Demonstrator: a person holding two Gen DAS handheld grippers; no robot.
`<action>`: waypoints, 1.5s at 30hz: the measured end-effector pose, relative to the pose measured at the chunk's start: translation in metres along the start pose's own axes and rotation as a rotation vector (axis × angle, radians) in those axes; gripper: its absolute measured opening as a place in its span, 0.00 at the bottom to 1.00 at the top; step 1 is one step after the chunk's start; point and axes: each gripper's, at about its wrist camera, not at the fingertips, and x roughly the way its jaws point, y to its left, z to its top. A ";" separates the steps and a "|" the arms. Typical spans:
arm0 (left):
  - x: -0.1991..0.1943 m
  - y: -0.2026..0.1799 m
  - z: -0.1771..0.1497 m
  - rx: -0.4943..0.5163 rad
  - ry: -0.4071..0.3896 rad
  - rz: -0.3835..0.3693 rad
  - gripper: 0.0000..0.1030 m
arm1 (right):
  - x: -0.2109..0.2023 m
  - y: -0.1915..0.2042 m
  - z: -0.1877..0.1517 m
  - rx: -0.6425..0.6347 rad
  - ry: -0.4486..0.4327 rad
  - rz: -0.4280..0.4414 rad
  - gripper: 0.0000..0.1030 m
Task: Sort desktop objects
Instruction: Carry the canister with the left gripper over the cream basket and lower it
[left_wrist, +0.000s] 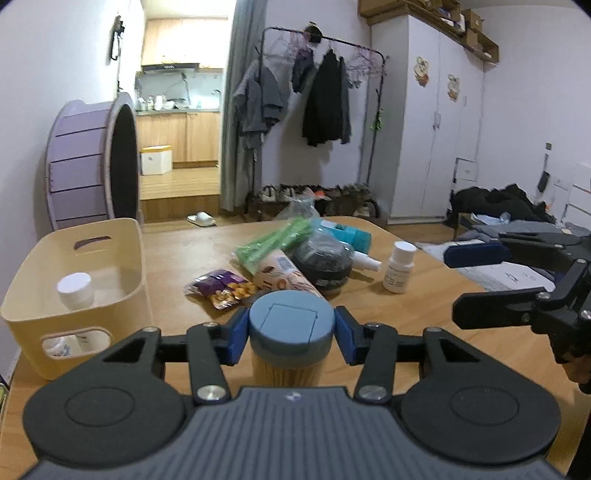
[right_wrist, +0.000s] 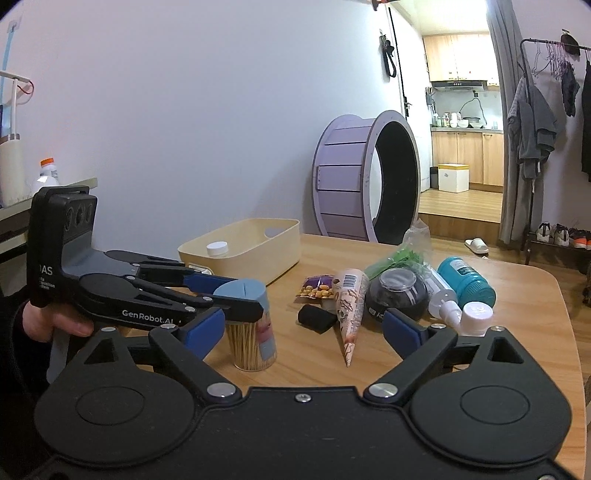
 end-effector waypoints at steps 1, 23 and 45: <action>-0.004 0.002 0.002 -0.006 -0.015 0.004 0.47 | 0.000 0.000 0.000 0.001 -0.002 0.001 0.90; -0.009 0.150 0.061 -0.192 -0.139 0.301 0.47 | 0.021 0.008 0.003 0.050 -0.005 0.043 0.90; -0.013 0.145 0.028 -0.116 0.081 0.337 0.46 | 0.024 0.021 0.003 0.013 0.013 0.045 0.90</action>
